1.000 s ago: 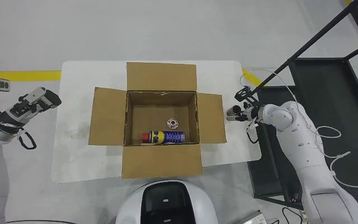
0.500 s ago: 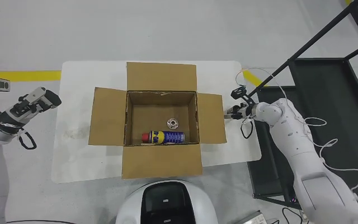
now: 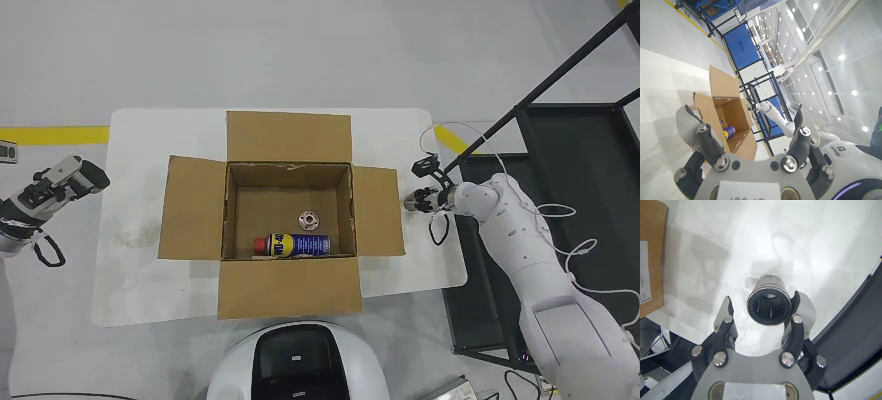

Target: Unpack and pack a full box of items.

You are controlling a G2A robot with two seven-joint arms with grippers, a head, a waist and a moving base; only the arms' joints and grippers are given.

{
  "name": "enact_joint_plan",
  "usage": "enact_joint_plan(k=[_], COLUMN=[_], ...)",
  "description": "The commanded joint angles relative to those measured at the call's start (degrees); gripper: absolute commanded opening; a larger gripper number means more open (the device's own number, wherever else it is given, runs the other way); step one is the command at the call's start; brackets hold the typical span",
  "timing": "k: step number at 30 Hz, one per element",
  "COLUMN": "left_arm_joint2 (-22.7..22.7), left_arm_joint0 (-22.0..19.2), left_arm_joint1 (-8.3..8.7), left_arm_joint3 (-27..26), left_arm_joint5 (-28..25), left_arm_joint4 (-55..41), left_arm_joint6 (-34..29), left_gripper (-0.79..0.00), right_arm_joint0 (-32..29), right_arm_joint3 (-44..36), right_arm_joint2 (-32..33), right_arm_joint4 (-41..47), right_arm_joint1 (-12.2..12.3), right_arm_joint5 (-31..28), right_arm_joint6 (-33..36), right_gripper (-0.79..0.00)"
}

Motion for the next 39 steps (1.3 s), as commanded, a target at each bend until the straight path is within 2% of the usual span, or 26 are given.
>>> enact_joint_plan(k=[1, 5, 6, 8, 15, 21, 28, 33, 39], left_arm_joint2=[0.00, 0.00, 0.00, 0.00, 0.00, 0.00, 0.00, 0.00, 0.00], left_arm_joint0=[0.00, 0.00, 0.00, 0.00, 0.00, 0.00, 0.00, 0.00, 0.00], left_arm_joint1=[0.00, 0.00, 0.00, 0.00, 0.00, 0.00, 0.00, 0.00, 0.00], left_arm_joint3=[0.00, 0.00, 0.00, 0.00, 0.00, 0.00, 0.00, 0.00, 0.00], left_arm_joint5=[0.00, 0.00, 0.00, 0.00, 0.00, 0.00, 0.00, 0.00, 0.00], left_arm_joint4=[0.00, 0.00, 0.00, 0.00, 0.00, 0.00, 0.00, 0.00, 0.00], left_arm_joint6=[0.00, 0.00, 0.00, 0.00, 0.00, 0.00, 0.00, 0.00, 0.00], left_gripper=[0.000, 0.000, 0.000, 0.000, 0.000, 0.000, 0.000, 0.000, 0.000], right_arm_joint0=[0.01, 0.32, 0.41, 0.54, -0.54, -3.74, -13.26, -20.96, -24.51], right_arm_joint3=[0.19, 0.38, 0.31, -0.16, -2.75, -8.62, -26.68, -40.93, -53.26], right_arm_joint2=[-0.04, -0.43, -0.60, -0.93, -0.32, 3.24, 13.56, 19.95, 20.96], right_arm_joint4=[-0.12, -0.12, -0.28, -0.90, -1.62, -2.51, -3.05, -2.79, 0.22], right_arm_joint1=[0.03, -0.06, -0.10, -0.13, 0.39, 1.99, 5.33, 6.69, 7.03], right_arm_joint5=[0.11, 0.31, 0.37, 0.54, 0.13, 0.31, 1.36, 3.49, 2.40], right_arm_joint6=[-0.43, -0.74, -0.85, -1.13, -2.18, -3.29, -1.52, -0.24, 1.42], right_gripper=[-0.711, -0.690, -0.702, -0.785, -0.785, -0.785, -0.785, -0.785, -0.785])
